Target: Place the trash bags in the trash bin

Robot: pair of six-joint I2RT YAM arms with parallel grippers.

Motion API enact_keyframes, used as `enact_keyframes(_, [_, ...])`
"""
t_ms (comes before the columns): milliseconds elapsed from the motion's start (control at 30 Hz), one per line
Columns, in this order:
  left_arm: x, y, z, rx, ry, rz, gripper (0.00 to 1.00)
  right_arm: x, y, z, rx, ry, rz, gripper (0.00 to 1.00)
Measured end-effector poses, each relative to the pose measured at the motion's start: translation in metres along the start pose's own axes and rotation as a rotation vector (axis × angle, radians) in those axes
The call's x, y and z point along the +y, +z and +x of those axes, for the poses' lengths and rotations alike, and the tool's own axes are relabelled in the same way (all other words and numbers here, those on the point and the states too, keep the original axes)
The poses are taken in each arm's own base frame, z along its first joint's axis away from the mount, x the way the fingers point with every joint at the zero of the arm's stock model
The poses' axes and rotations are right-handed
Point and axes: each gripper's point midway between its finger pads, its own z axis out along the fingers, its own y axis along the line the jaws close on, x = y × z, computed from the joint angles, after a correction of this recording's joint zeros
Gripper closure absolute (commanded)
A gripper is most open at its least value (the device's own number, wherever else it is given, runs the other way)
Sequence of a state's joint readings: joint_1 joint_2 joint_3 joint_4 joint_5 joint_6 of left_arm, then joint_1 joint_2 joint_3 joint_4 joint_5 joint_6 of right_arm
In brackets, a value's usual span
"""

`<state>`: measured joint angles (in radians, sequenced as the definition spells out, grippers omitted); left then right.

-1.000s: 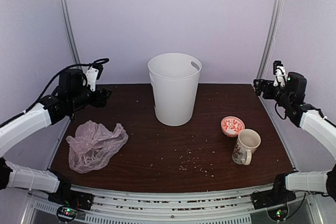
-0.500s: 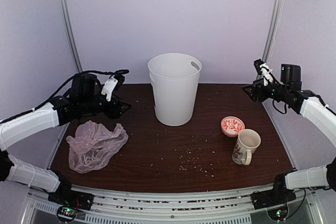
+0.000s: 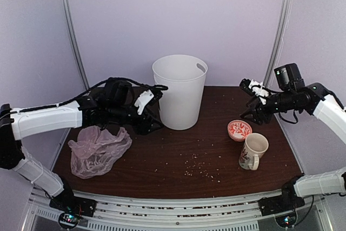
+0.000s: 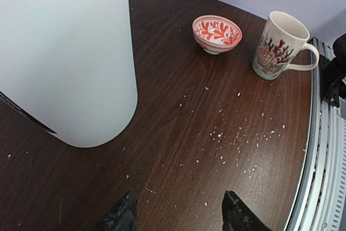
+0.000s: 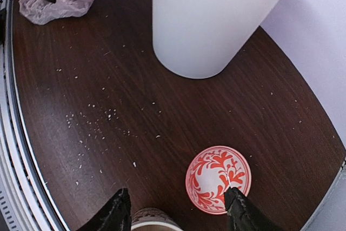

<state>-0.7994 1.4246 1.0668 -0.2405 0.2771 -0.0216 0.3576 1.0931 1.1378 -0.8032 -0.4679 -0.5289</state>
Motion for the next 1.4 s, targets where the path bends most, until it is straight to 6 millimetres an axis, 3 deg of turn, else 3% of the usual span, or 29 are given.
enact_keyframes(133, [-0.002, 0.000, 0.015, 0.032, 0.003, 0.002, 0.45, 0.039, 0.013, 0.008, 0.062, -0.097, -0.103, 0.45])
enact_keyframes(400, [0.008, -0.027, 0.009, -0.012, 0.046, -0.099, 0.43, 0.089, 0.055, 0.031, 0.243, -0.250, -0.241, 0.62])
enact_keyframes(633, [0.020, -0.029, 0.011, -0.001, 0.063, -0.168, 0.43, 0.144, 0.092, 0.063, 0.461, -0.508, -0.284, 0.92])
enact_keyframes(733, [0.023, -0.029, 0.011, 0.003, 0.065, -0.187, 0.43, 0.158, 0.101, 0.080, 0.552, -0.582, -0.293, 0.98])
enact_keyframes(867, [0.026, -0.030, 0.012, 0.007, 0.069, -0.204, 0.43, 0.154, 0.106, 0.099, 0.656, -0.643, -0.253, 1.00])
enact_keyframes(1133, [0.028, -0.030, 0.012, 0.011, 0.076, -0.218, 0.42, 0.127, 0.100, 0.140, 0.816, -0.732, -0.125, 1.00])
enact_keyframes(1400, [0.028, -0.030, 0.013, 0.011, 0.080, -0.217, 0.43, 0.112, 0.094, 0.164, 0.900, -0.762, -0.067, 1.00])
